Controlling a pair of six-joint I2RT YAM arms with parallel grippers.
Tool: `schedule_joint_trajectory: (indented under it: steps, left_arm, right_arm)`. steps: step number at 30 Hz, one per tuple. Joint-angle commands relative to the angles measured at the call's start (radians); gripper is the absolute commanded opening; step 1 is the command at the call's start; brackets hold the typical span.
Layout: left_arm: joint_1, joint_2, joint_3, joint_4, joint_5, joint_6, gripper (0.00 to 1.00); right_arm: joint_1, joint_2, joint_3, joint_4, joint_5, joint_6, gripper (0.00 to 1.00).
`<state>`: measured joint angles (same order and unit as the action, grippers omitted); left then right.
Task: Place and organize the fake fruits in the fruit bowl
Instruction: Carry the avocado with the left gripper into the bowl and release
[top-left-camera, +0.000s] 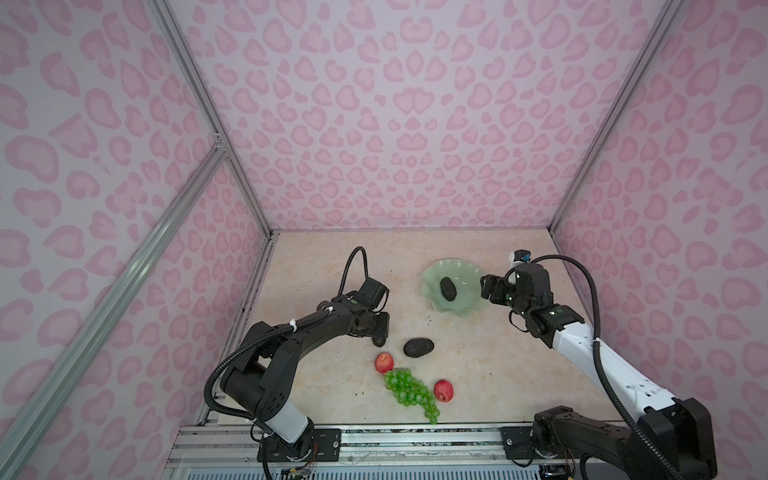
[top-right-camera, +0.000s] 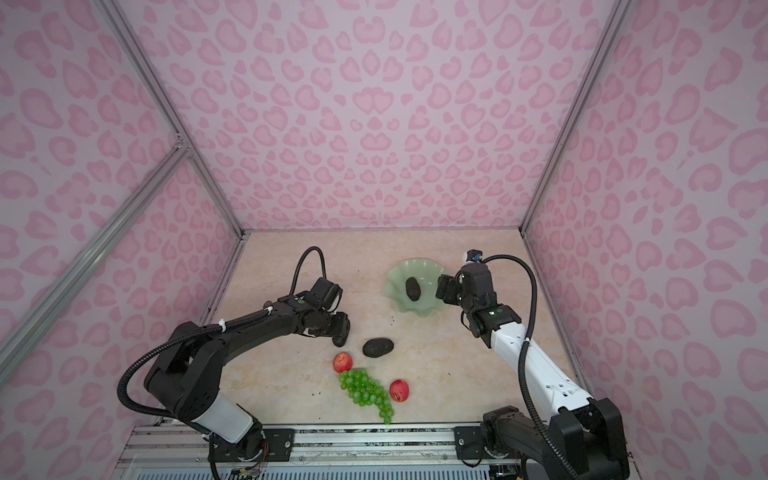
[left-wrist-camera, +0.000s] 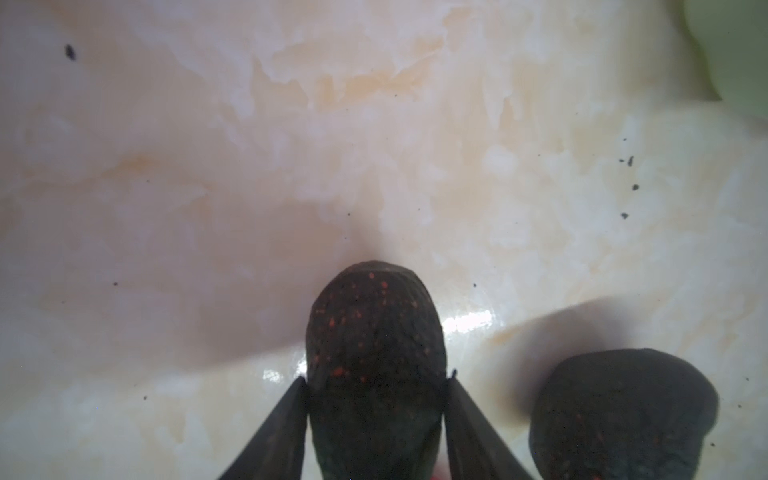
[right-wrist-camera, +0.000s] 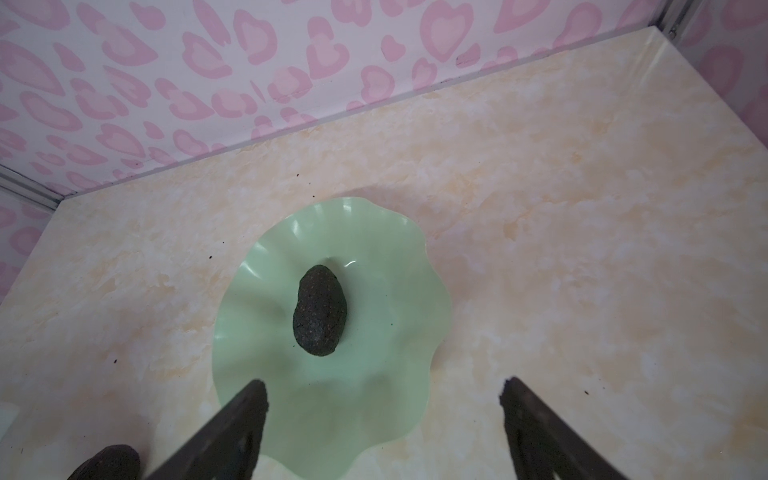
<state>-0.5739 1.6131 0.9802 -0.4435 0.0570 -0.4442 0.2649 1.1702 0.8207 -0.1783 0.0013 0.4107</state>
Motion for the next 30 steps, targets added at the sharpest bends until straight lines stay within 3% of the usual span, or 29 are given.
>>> schedule_joint_trajectory:
  steps: [1,10,21,30]
  left_arm:
    - [-0.015,-0.004,0.055,0.019,0.010,0.034,0.49]
    - [-0.133,0.049,0.344,0.002,0.064,0.065,0.45]
    - [-0.215,0.536,0.935,-0.021,0.174,0.065,0.45]
    - [-0.225,0.787,1.137,-0.007,0.110,0.024,0.45]
  right_arm:
    - [-0.002,-0.013,-0.015,0.017,-0.002,0.006,0.89]
    - [-0.021,-0.095,-0.042,-0.027,0.007,0.011,0.89]
    - [-0.029,-0.391,-0.205,-0.116,0.043,0.072,0.88]
    - [-0.029,-0.509,-0.255,-0.164,0.025,0.115,0.89]
